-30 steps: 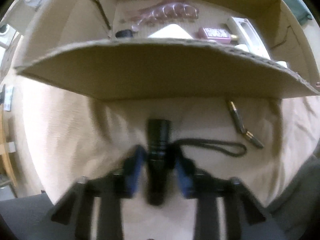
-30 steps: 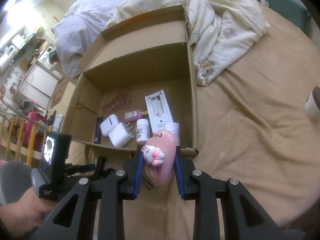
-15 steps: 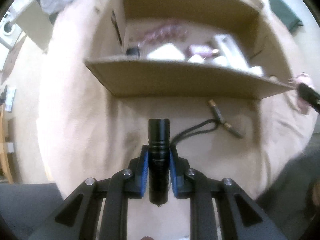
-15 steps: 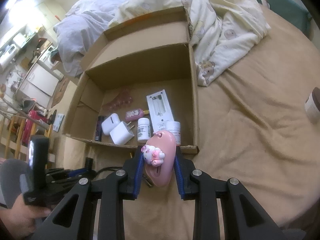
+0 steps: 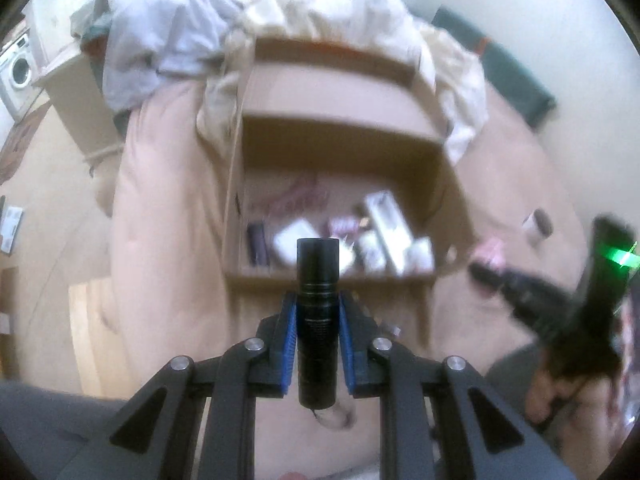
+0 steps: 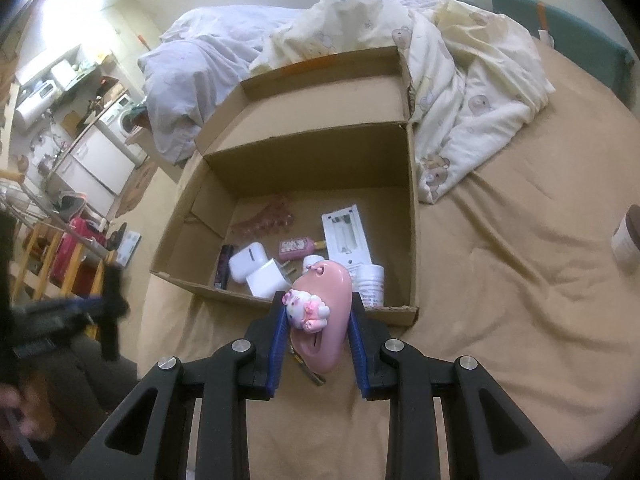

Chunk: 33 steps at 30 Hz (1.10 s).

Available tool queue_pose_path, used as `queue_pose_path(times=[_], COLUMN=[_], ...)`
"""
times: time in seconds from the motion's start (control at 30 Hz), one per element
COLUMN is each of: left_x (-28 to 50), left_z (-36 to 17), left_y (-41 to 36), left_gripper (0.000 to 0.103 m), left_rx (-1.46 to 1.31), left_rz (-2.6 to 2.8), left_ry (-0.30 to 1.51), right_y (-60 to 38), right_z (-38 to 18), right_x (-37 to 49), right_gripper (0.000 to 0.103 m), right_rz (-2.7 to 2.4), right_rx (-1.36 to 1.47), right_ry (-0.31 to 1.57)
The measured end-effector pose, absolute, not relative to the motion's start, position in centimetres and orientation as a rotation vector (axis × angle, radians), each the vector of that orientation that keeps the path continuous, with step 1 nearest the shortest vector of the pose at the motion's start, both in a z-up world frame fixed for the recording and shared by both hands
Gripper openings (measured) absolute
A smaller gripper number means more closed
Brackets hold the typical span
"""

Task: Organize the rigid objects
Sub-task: 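Lower the pink item and flashlight into the box and open both tools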

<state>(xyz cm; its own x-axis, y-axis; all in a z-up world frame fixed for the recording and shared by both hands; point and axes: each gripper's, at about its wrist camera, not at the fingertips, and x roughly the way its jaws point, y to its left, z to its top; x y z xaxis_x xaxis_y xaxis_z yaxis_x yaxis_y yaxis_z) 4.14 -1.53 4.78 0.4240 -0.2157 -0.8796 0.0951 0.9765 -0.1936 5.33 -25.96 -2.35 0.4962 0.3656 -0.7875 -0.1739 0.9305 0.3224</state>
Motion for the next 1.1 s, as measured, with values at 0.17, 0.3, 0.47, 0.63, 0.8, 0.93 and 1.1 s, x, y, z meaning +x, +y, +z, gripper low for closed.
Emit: queue_pose_path(times=[0.17, 0.3, 0.47, 0.63, 0.8, 0.93, 1.1], left_x=[7.0, 9.7, 13.0, 16.1, 18.4, 18.8, 19.8], left_z=[7.8, 10.3, 12.9, 11.0, 4.8, 0.8, -3.3], left_y=[-1.8, -2.1, -2.3, -2.8, -3.0, -3.4, -4.3], left_gripper=[0.017, 0.017, 0.017, 0.017, 0.017, 0.017, 0.017], left_rx=[-0.115, -0.099, -0.116, -0.101, -0.096, -0.087, -0.052], left_rz=[-0.2, -0.188, -0.184, -0.141, -0.122, -0.148, -0.149], left_ry=[1.027, 0.961, 0.893, 0.886, 0.986, 1.052, 1.126], right_y=[-26.1, -26.2, -26.4, -25.7, -24.5, -23.5, -22.8], right_z=[-2.6, -2.3, -0.4, 1.8, -0.7, -4.4, -7.0], right_x=[5.8, 6.6, 8.7, 11.4, 14.0, 14.6, 15.6], right_gripper=[0.03, 0.03, 0.03, 0.03, 0.03, 0.03, 0.03], right_rz=[0.343, 0.353, 0.353, 0.346, 0.33, 0.326, 0.328], right_rx=[0.241, 0.258, 0.276, 0.27, 0.274, 0.25, 0.228], right_ry=[1.015, 1.02, 0.979, 0.924, 0.979, 1.07, 1.155])
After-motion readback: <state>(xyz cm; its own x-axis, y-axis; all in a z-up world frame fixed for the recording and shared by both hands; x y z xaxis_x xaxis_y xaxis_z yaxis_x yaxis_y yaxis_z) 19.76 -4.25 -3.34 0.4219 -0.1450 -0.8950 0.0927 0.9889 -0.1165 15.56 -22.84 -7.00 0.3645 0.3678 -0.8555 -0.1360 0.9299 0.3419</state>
